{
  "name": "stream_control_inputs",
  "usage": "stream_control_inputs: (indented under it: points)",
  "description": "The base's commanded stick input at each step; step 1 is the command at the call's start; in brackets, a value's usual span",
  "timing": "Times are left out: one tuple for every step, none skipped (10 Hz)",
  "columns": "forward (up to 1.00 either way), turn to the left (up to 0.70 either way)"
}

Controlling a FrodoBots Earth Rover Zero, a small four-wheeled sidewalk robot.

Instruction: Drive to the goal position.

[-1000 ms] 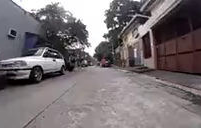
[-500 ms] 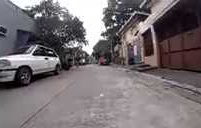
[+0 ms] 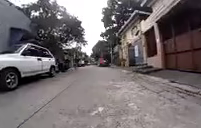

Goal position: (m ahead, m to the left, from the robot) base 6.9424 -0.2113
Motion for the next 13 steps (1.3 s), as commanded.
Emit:
stream_control_inputs:
  points:
    - [1.0,0.0]
    - [1.0,0.0]
    - [1.0,0.0]
    - [1.0,0.0]
    - [1.0,0.19]
    - [1.0,0.27]
    - [1.0,0.27]
    - [1.0,0.27]
    - [1.0,0.27]
    - [1.0,0.27]
    - [1.0,0.05]
    - [1.0,0.0]
    - [1.0,0.0]
